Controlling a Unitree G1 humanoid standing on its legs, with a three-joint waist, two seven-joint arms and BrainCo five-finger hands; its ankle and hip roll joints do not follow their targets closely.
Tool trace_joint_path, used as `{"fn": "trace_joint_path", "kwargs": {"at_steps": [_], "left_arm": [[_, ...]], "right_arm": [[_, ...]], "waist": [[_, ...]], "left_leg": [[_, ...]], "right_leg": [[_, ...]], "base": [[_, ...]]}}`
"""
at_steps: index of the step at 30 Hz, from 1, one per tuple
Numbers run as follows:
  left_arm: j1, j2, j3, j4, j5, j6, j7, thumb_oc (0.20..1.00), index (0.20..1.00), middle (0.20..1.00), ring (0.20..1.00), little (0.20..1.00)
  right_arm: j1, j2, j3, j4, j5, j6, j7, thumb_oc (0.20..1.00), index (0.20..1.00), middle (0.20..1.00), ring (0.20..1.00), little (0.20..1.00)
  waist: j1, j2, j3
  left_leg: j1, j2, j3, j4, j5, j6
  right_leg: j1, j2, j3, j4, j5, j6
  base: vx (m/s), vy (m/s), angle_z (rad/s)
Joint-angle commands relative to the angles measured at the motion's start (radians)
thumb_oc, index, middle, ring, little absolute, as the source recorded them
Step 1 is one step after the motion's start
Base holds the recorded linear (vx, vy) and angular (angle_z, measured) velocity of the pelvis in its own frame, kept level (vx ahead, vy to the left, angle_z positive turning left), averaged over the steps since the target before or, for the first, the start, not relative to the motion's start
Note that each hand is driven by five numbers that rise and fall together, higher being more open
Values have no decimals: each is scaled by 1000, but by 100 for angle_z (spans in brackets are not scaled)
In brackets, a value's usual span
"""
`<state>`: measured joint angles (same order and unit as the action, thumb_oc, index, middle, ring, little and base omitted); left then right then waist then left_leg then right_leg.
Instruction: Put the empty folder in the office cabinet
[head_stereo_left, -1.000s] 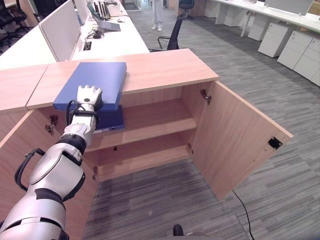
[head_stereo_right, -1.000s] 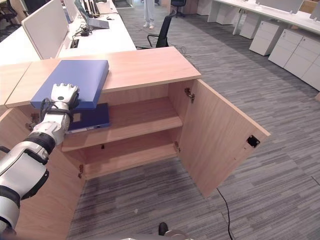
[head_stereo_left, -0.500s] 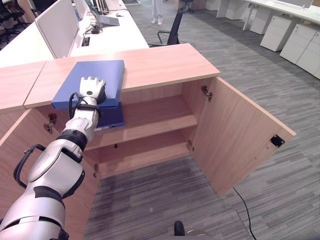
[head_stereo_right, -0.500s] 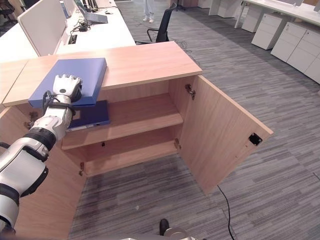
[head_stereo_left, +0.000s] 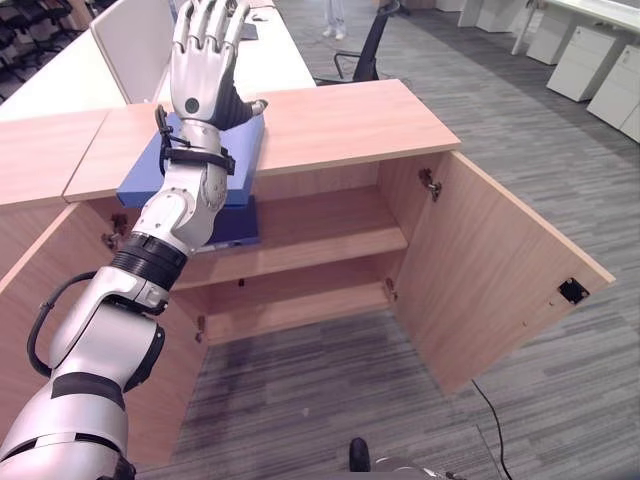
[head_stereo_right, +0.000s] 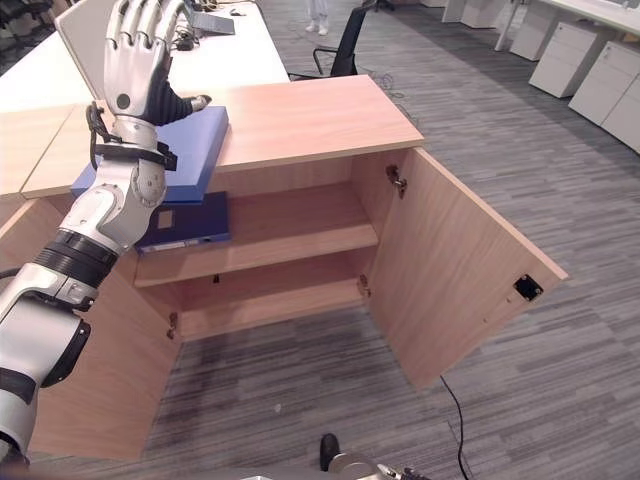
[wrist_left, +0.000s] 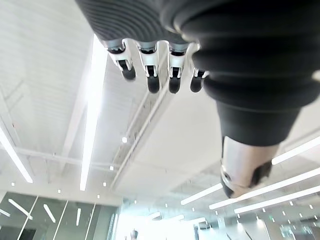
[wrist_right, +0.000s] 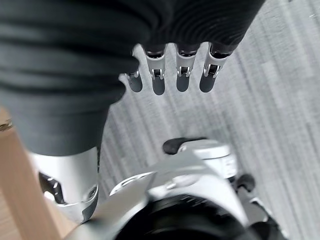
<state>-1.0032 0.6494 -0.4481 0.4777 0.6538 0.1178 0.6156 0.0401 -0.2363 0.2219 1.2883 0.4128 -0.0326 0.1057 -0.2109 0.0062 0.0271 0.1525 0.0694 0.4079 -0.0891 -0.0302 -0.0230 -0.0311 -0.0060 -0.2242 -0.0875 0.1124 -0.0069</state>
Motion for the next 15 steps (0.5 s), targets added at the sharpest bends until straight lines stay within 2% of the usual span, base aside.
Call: {"fn": "trace_joint_path", "kwargs": {"at_steps": [1, 2, 3, 4, 5, 6, 7, 8, 9, 10, 12, 13, 14, 15], "left_arm": [[-1, 39, 119, -9, 28, 3, 42, 1000, 1000, 1000, 1000, 1000], [1, 39, 120, -12, 28, 3, 41, 1000, 1000, 1000, 1000, 1000], [16, 42, 135, -39, 22, -5, 40, 1000, 1000, 1000, 1000, 1000], [37, 33, 154, -78, 7, -12, 33, 1000, 1000, 1000, 1000, 1000], [46, 24, 163, -96, 5, -19, 29, 1000, 1000, 1000, 1000, 1000], [47, 24, 163, -96, 5, -19, 29, 1000, 1000, 1000, 1000, 1000], [68, 12, 182, -116, 2, -29, 30, 1000, 1000, 1000, 1000, 1000], [91, 8, 203, -145, 4, -37, 29, 1000, 1000, 1000, 1000, 1000], [97, 8, 209, -152, 6, -37, 27, 1000, 1000, 1000, 1000, 1000], [130, 5, 242, -198, 5, -43, 37, 1000, 1000, 1000, 1000, 1000], [163, -2, 268, -232, 10, -48, 45, 1000, 1000, 1000, 1000, 1000], [179, 1, 279, -250, 14, -52, 47, 1000, 1000, 1000, 1000, 1000], [182, 0, 281, -253, 15, -52, 45, 1000, 1000, 1000, 1000, 1000], [213, -2, 305, -288, 25, -63, 46, 1000, 1000, 1000, 1000, 1000]], "right_arm": [[-22, 37, 20, 38, -11, -5, 0, 1000, 1000, 1000, 1000, 1000], [-23, 37, 19, 38, -12, -5, -1, 1000, 1000, 1000, 1000, 1000], [-26, 27, 15, 33, -19, -9, -5, 1000, 1000, 1000, 1000, 1000], [-42, 5, 4, 29, -28, -12, -18, 1000, 1000, 1000, 1000, 1000], [-48, 0, 0, 28, -30, -13, -22, 1000, 1000, 1000, 1000, 1000], [-48, 1, 0, 29, -30, -13, -23, 1000, 1000, 1000, 1000, 1000], [-50, -3, -9, 28, -36, -16, -26, 1000, 1000, 1000, 1000, 1000], [-50, -12, -13, 27, -48, -18, -26, 1000, 1000, 1000, 1000, 1000], [-49, -15, -13, 27, -49, -18, -26, 1000, 1000, 1000, 1000, 1000], [-50, -24, -21, 26, -67, -19, -28, 1000, 1000, 1000, 1000, 1000], [-49, -33, -23, 27, -74, -20, -30, 1000, 1000, 1000, 1000, 1000], [-48, -31, -28, 28, -78, -20, -28, 1000, 1000, 1000, 1000, 1000], [-47, -33, -27, 28, -78, -20, -28, 1000, 1000, 1000, 1000, 1000], [-45, -28, -31, 32, -81, -19, -21, 1000, 1000, 1000, 1000, 1000]], "waist": [[-2, -74, -25], [-3, -67, -28], [9, -86, -6], [46, -100, 46], [53, -101, 52], [52, -95, 48], [60, -101, 49], [65, -102, 45], [63, -101, 41], [75, -94, 40], [83, -86, 37], [87, -75, 35], [87, -74, 30], [88, -60, 15]], "left_leg": [[-25, 22, 0, 144, -58, -46], [-24, 27, -20, 157, -84, -51], [-75, 51, -6, 250, -48, -58], [-207, 126, -57, 488, 29, -87], [-249, 141, -67, 531, 51, -92], [-245, 142, -86, 534, 32, -105], [-280, 158, -55, 492, 30, -97], [-300, 144, -53, 440, 7, -89], [-298, 138, -52, 433, 9, -85], [-316, 118, -61, 333, 15, -81], [-322, 109, -70, 258, 58, -90], [-320, 107, -69, 211, 83, -81], [-308, 102, -84, 198, 70, -89], [-286, 82, -73, 152, 88, -72]], "right_leg": [[112, -42, 18, 32, -113, 118], [120, -37, 28, 31, -127, 124], [119, -42, 12, 42, -125, 104], [131, -31, -7, 63, -144, 68], [135, -30, -23, 60, -152, 63], [142, -24, -13, 59, -165, 68], [154, -31, -36, 50, -169, 72], [163, -39, -39, 44, -173, 81], [162, -43, -40, 43, -173, 84], [170, -49, -36, 43, -183, 92], [178, -57, -33, 47, -194, 97], [177, -57, -38, 53, -192, 98], [183, -58, -26, 52, -201, 102], [197, -69, -29, 61, -208, 111]], "base": [[82, -139, 16], [-22, -146, 10], [-82, -225, 13], [-153, -282, 4], [5, -183, 4], [125, -44, 19], [193, 25, 33], [123, 30, 52], [170, 141, 55], [171, 173, 57], [123, 144, 18], [74, 66, -26], [206, 207, -43], [279, 198, -51]]}}
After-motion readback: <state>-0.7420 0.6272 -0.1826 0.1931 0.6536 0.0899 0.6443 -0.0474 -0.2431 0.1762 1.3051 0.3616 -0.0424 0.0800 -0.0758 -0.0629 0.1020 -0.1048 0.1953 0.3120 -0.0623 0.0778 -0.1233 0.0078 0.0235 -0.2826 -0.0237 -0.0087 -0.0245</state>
